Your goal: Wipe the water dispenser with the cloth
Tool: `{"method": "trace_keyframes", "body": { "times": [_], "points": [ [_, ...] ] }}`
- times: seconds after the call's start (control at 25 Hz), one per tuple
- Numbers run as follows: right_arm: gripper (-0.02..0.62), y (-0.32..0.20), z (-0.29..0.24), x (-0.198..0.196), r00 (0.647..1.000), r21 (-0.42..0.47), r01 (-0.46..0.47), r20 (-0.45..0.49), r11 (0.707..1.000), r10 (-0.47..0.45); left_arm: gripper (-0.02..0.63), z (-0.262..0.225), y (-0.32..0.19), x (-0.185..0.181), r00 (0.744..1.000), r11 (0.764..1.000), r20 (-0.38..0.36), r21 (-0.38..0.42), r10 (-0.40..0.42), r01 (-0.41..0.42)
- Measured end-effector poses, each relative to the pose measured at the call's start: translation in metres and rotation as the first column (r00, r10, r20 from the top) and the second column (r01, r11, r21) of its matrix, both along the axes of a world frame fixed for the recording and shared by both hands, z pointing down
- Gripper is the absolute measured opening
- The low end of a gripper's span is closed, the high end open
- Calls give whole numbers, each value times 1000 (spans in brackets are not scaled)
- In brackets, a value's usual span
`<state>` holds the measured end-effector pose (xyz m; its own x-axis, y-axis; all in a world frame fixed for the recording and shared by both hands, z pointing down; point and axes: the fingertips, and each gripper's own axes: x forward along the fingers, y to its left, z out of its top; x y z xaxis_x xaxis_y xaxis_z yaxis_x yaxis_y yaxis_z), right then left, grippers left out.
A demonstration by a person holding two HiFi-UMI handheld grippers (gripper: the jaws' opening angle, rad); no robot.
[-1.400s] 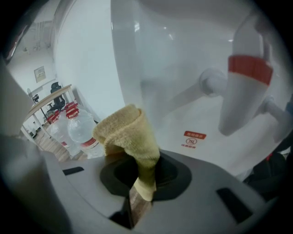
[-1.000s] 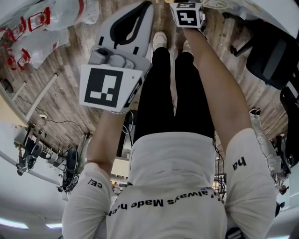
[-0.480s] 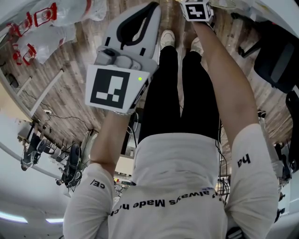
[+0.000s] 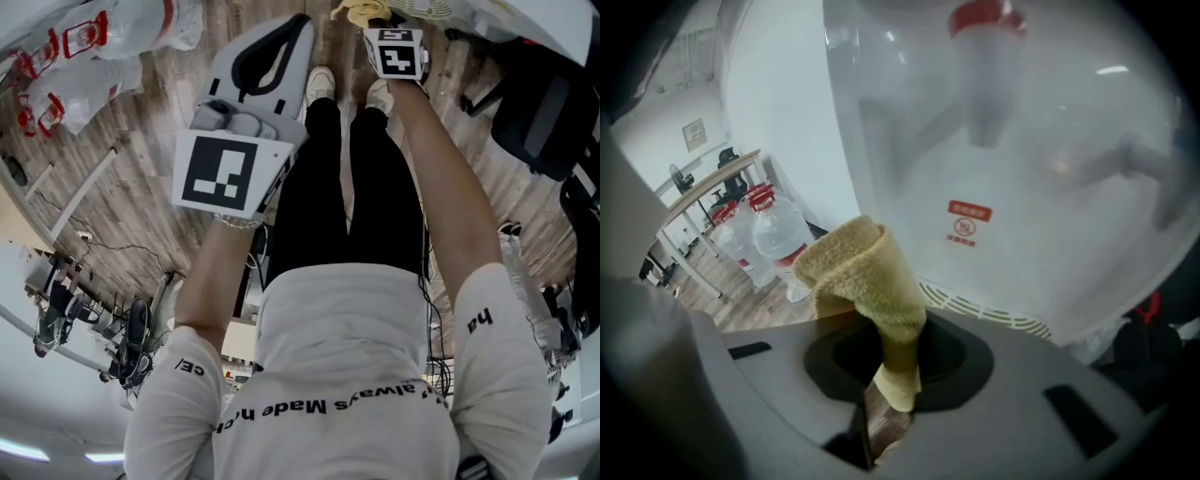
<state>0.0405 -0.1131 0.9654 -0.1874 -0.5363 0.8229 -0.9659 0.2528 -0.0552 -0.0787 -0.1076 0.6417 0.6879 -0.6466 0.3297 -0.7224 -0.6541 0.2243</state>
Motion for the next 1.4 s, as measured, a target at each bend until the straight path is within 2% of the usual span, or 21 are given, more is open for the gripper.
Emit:
{"method": "trace_keyframes", "body": {
  "times": [0.2, 0.44, 0.6, 0.84, 1.2, 1.4],
  "points": [
    [67, 39, -40, 38, 996, 66, -87, -29, 994, 89, 20, -23, 9, 14, 999, 999, -34, 30, 20, -19],
    [66, 67, -123, 75, 987, 171, -161, 18, 972, 161, 18, -59, 15, 29, 997, 997, -56, 68, 51, -47],
    [66, 80, -180, 86, 988, 219, -150, 59, 964, 141, 18, -88, 18, 34, 996, 993, -63, 105, 63, -56],
    [66, 105, -268, 91, 992, 284, -111, 97, 952, 86, 18, -124, 34, 37, 995, 991, -60, 116, 78, -70],
    [64, 115, -404, 90, 988, 438, -113, 141, 892, 56, 18, -190, 64, 39, 992, 983, -89, 171, 87, -71],
    [64, 119, -477, 98, 989, 527, -117, 141, 842, 49, 18, -232, 77, 44, 988, 975, -119, 210, 99, -73]
  ]
}}
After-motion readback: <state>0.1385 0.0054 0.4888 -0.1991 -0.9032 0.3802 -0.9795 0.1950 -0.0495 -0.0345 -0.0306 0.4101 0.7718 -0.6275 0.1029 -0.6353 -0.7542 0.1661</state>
